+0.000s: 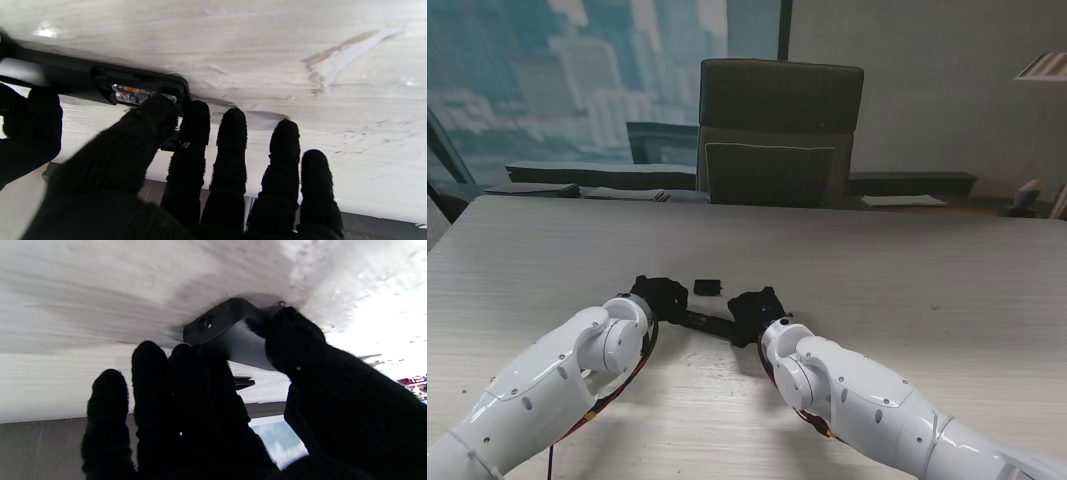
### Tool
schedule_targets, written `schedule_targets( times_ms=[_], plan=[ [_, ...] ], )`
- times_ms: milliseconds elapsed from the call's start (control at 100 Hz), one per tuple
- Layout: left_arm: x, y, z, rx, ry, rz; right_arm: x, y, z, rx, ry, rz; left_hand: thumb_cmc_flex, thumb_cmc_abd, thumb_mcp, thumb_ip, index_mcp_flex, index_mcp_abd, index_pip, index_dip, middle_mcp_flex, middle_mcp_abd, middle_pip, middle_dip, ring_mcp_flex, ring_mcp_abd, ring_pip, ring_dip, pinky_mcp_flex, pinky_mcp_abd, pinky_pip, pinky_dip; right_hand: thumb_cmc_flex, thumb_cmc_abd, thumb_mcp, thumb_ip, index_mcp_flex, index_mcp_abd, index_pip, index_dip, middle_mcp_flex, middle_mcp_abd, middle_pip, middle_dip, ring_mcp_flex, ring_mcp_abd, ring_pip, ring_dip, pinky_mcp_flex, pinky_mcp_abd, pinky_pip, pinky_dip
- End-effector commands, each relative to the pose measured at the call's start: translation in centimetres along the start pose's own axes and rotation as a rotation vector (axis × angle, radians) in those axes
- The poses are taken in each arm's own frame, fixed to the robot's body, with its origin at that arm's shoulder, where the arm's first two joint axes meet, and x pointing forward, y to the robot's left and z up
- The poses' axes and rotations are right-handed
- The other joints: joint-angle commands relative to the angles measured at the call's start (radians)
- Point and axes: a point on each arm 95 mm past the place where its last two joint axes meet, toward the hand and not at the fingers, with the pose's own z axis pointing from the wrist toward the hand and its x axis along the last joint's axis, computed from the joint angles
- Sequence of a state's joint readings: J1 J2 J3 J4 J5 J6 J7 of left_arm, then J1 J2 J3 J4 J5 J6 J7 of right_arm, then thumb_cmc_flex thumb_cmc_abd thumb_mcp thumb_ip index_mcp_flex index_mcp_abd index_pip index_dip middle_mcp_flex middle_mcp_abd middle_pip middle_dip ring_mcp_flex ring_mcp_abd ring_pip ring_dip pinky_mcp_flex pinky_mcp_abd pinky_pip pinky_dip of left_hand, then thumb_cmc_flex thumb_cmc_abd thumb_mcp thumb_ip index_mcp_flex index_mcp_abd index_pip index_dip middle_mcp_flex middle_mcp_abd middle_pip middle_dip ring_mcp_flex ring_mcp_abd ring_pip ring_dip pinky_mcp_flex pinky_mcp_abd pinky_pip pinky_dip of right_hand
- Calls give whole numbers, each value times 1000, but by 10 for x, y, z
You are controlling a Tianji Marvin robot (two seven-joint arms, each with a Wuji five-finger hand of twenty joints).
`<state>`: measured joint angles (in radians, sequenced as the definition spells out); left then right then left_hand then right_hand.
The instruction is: Install the batteries into the remote control and close the cover
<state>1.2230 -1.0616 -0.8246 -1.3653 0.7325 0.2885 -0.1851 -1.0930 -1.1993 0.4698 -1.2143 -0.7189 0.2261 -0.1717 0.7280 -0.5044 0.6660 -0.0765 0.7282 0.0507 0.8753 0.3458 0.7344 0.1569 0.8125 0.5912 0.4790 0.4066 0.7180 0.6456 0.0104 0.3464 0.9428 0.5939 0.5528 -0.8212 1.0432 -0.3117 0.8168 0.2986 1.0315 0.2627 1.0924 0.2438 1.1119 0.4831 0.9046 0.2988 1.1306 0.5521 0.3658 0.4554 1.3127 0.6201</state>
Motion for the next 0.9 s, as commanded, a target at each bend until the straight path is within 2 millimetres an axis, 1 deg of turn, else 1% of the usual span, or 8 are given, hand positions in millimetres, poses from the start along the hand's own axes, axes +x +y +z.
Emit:
schedule_targets(
  times_ms=[0, 70, 320, 410, 620, 730, 770, 890],
  plan=[
    [-3, 37, -2, -106, -13, 3, 2, -33, -10, 95, -3, 7, 29, -14, 31, -29, -23, -32, 18, 14, -4, -50, -97, -44, -16, -99, -140, -71, -19, -19, -15, -10, 114, 50, 119, 45, 109, -247, 80, 18, -21, -21, -53, -21, -12, -34, 14, 1, -3, -7, 35, 20],
    [-2, 39, -1, -105, -14, 14, 2, -33, -10, 95, -4, 8, 46, 20, 3, -38, -22, -36, 31, 11, 1, -49, -88, -35, -15, -97, -134, -68, -18, -19, -16, -11, 114, 49, 119, 44, 109, -248, 80, 18, -21, -21, -53, -21, -13, -34, 14, 1, -3, -7, 35, 20],
    [0, 45, 0, -116, -12, 59, 2, -34, -11, 95, -6, 8, 80, 36, -14, -33, -5, -51, 58, 9, 33, -54, -97, 9, -5, -97, -127, -67, -9, -21, -15, -12, 114, 50, 120, 45, 109, -247, 80, 18, -21, -21, -53, -21, -13, -34, 14, 1, -3, -7, 35, 20],
    [2, 47, 0, -121, -9, 80, 2, -34, -11, 94, -7, 8, 99, 48, -32, -36, -4, -55, 67, 8, 44, -55, -107, 24, -2, -96, -123, -67, -5, -21, -13, -13, 113, 49, 119, 44, 109, -247, 80, 18, -20, -21, -52, -21, -12, -34, 14, 1, -3, -7, 35, 20],
    [7, 52, 1, -145, 1, 142, 2, -34, -11, 94, -7, 8, 106, 42, -29, -25, 6, -57, 89, 17, 63, -58, -104, 41, 5, -95, -119, -66, -1, -22, -7, -13, 113, 48, 121, 45, 110, -247, 80, 17, -21, -21, -53, -22, -14, -34, 13, 1, -3, -7, 35, 20],
    [9, 56, 2, -160, 8, 193, 2, -34, -11, 94, -7, 8, 90, 20, 15, -13, 15, -72, 117, 14, 82, -66, -111, 64, 9, -96, -114, -66, 2, -22, 1, -14, 112, 47, 121, 45, 110, -248, 80, 17, -21, -22, -53, -22, -14, -34, 13, 1, -3, -7, 35, 21],
    [9, 57, 3, -162, 12, 219, 2, -34, -11, 92, -8, 8, 64, 1, 65, -8, 22, -88, 129, 9, 93, -72, -119, 72, 14, -99, -114, -68, 6, -20, 5, -16, 112, 46, 121, 45, 110, -248, 80, 17, -21, -21, -53, -22, -14, -34, 13, 1, -3, -7, 35, 21],
    [10, 61, 3, -184, 24, 248, 2, -34, -11, 92, -8, 8, 36, -34, 137, 9, 32, -113, 150, 9, 106, -82, -129, 85, 10, -103, -116, -69, 5, -24, 7, -20, 112, 47, 122, 45, 110, -248, 80, 17, -20, -21, -52, -21, -13, -34, 13, 1, -3, -7, 35, 21]
  ],
)
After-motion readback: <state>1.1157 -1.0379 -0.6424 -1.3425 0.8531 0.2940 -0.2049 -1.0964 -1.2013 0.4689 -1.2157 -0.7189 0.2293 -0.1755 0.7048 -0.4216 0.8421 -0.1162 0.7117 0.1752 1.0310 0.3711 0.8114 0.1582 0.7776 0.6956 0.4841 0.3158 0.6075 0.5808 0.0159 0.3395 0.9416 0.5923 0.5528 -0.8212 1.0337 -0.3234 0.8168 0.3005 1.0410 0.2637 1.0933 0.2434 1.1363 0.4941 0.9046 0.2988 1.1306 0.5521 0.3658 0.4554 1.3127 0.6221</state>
